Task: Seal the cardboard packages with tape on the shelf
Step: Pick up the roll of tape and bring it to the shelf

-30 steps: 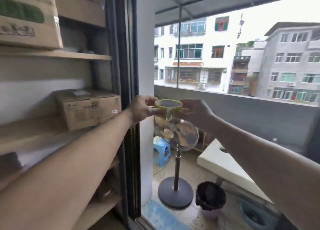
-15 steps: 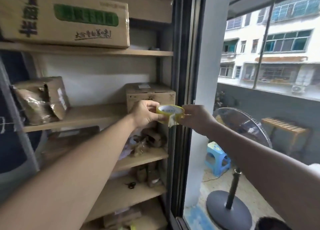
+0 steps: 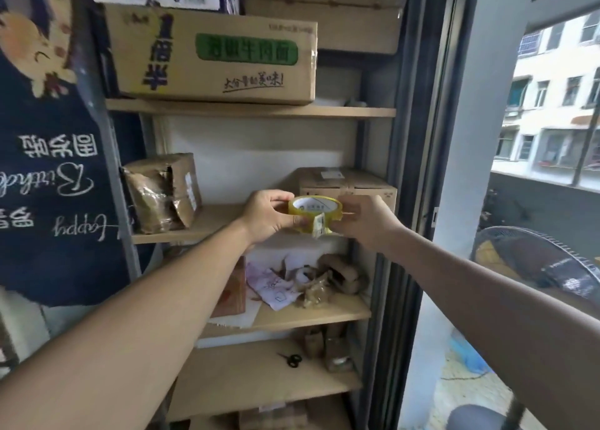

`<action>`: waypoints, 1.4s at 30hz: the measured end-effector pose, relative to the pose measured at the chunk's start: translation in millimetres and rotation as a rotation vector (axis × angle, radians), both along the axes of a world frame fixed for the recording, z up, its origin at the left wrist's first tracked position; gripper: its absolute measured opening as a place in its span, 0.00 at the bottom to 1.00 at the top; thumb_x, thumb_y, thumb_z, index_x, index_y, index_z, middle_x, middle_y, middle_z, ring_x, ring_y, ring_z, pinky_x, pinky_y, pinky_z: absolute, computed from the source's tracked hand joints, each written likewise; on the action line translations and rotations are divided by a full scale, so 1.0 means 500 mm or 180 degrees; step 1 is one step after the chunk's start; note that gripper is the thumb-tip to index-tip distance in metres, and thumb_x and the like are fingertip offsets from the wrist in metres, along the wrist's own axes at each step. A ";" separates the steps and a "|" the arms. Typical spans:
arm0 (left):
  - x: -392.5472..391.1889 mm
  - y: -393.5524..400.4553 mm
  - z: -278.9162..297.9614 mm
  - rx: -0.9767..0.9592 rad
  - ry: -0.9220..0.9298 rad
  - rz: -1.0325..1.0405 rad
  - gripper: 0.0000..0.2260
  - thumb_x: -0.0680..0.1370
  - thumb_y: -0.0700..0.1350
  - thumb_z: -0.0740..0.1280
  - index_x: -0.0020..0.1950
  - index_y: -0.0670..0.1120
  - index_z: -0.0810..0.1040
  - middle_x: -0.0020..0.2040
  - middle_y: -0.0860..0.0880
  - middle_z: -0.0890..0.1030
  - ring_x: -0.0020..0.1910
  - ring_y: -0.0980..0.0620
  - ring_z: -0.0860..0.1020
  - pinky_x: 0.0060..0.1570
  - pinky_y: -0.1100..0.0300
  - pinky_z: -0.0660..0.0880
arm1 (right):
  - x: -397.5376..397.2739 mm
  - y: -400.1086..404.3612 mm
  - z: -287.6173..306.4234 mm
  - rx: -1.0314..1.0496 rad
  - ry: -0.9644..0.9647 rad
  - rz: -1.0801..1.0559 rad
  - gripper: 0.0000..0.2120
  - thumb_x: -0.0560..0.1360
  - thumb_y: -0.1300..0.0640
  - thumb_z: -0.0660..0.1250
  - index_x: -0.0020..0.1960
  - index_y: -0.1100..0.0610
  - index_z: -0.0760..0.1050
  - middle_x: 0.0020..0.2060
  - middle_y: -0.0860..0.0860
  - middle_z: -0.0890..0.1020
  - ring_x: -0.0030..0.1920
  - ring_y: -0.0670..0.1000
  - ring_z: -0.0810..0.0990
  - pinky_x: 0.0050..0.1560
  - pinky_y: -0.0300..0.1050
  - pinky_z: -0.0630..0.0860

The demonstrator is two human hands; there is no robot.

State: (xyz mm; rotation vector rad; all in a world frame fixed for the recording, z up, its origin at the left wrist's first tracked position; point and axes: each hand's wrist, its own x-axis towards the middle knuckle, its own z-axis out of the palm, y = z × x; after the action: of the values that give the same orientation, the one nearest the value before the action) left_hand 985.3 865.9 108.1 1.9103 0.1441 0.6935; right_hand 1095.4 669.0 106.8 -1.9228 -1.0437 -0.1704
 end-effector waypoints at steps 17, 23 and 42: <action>-0.042 0.203 0.018 -0.0295 -0.0022 0.0071 0.43 0.52 0.51 0.83 0.66 0.38 0.79 0.61 0.43 0.83 0.61 0.49 0.81 0.68 0.52 0.76 | 0.007 0.236 0.018 0.0024 0.0208 0.0205 0.13 0.71 0.59 0.78 0.52 0.45 0.83 0.48 0.46 0.87 0.51 0.51 0.86 0.50 0.54 0.85; -0.019 0.216 0.021 -0.0225 -0.0070 0.0224 0.48 0.49 0.56 0.83 0.67 0.39 0.78 0.62 0.45 0.83 0.62 0.50 0.81 0.69 0.52 0.74 | 0.041 0.257 0.027 0.0053 0.0214 0.0323 0.14 0.70 0.61 0.78 0.44 0.42 0.81 0.46 0.46 0.87 0.52 0.53 0.86 0.56 0.57 0.83; 0.241 0.149 0.033 -0.0146 0.0110 0.1186 0.31 0.66 0.40 0.83 0.68 0.42 0.78 0.61 0.50 0.81 0.63 0.52 0.79 0.67 0.55 0.74 | 0.356 0.261 0.051 -0.0103 0.0336 0.1026 0.35 0.60 0.49 0.76 0.65 0.59 0.80 0.54 0.49 0.86 0.53 0.50 0.85 0.60 0.53 0.82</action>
State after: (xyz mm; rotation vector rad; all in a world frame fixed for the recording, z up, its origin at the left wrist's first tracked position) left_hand 1106.1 940.5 124.4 1.8700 0.5433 0.8953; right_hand 1273.6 799.7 132.1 -1.7435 -1.2726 0.1294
